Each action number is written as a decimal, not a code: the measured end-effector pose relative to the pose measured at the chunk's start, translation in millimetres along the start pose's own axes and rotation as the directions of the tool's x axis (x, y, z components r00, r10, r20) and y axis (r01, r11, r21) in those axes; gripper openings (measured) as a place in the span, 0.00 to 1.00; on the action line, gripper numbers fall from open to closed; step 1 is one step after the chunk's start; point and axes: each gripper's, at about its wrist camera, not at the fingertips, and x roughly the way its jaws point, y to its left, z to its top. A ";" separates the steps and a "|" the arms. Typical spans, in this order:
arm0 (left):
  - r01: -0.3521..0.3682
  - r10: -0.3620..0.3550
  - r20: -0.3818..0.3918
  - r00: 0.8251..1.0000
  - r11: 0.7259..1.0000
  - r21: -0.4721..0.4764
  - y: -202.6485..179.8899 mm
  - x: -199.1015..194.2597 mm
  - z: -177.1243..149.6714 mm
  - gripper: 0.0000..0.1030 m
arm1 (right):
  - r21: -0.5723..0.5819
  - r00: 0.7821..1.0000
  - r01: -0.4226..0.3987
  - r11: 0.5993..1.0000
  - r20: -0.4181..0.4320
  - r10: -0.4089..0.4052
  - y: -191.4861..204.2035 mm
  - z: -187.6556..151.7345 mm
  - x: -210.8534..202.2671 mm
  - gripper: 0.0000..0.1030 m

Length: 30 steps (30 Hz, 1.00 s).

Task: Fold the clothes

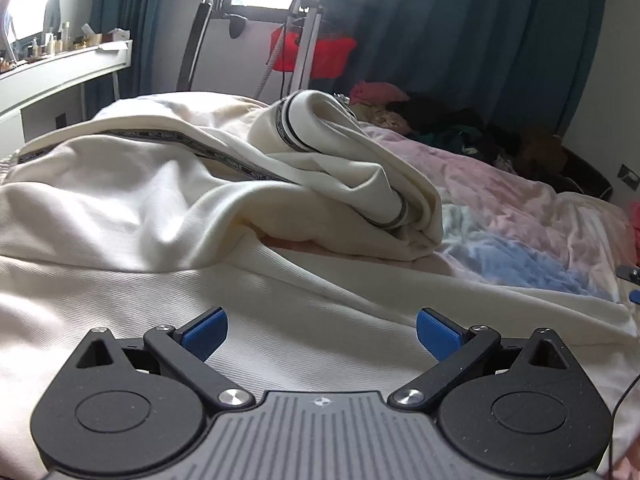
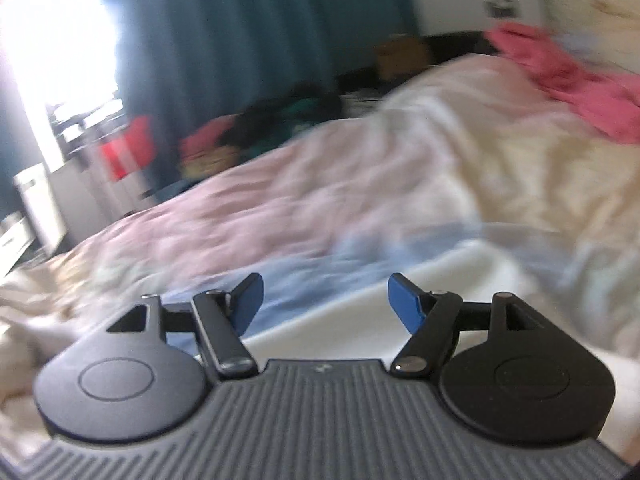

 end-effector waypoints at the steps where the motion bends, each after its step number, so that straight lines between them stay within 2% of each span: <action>1: 0.002 -0.002 0.005 1.000 1.000 -0.003 0.7 -2.3 0.9 0.99 | -0.017 0.999 -0.040 0.999 -0.007 0.040 13.4 -1.5 -3.2 0.70; 5: 0.010 -0.010 0.025 1.000 1.000 -0.010 2.1 -11.3 3.8 0.99 | -0.032 0.981 -0.186 0.982 -0.054 0.185 60.2 -12.0 -14.5 0.69; 7: 0.006 -0.005 0.032 0.999 1.000 0.000 1.2 -14.2 4.3 0.99 | 0.005 0.966 -0.245 0.970 -0.085 0.244 80.0 -19.1 -15.2 0.69; 12: -0.036 0.035 0.038 0.999 0.999 0.015 4.0 -13.3 7.2 0.99 | 0.173 0.931 -0.323 0.930 -0.116 0.345 122.2 -39.4 -10.4 0.69; 15: -0.030 0.031 0.025 0.999 0.998 -0.049 15.9 -11.2 10.3 0.99 | 0.314 0.890 -0.379 0.871 -0.135 0.436 151.0 -47.0 11.3 0.69; 18: -0.025 0.028 0.024 0.999 0.993 -0.113 29.4 -9.5 13.2 0.99 | 0.457 0.848 -0.420 0.784 -0.110 0.518 183.4 -45.4 40.7 0.69; 21: -0.037 0.042 0.030 0.999 0.985 -0.166 42.2 -4.4 15.6 0.99 | 0.560 0.818 -0.437 0.704 -0.079 0.570 221.4 -36.1 77.2 0.69; 23: -0.046 0.053 0.025 0.998 0.977 -0.208 51.4 2.4 17.9 0.99 | 0.608 0.807 -0.419 0.675 -0.091 0.583 246.4 -33.1 104.8 0.69; 24: -0.045 0.051 0.022 0.998 0.972 -0.229 56.9 6.8 18.6 0.99 | 0.624 0.801 -0.409 0.666 -0.105 0.590 258.1 -32.9 118.2 0.69; 27: -0.050 0.050 -0.009 0.999 0.959 -0.280 71.9 22.3 18.6 0.99 | 0.635 0.778 -0.357 0.685 -0.203 0.594 291.9 -38.2 155.1 0.69; 29: -0.045 0.039 -0.025 0.999 0.950 -0.310 80.3 31.3 16.7 0.99 | 0.621 0.805 -0.303 0.723 -0.239 0.543 305.2 -46.4 168.2 0.69; 30: -0.042 0.034 -0.029 0.999 0.948 -0.315 82.9 34.1 16.0 0.99 | 0.612 0.819 -0.275 0.741 -0.255 0.514 311.4 -50.7 174.3 0.66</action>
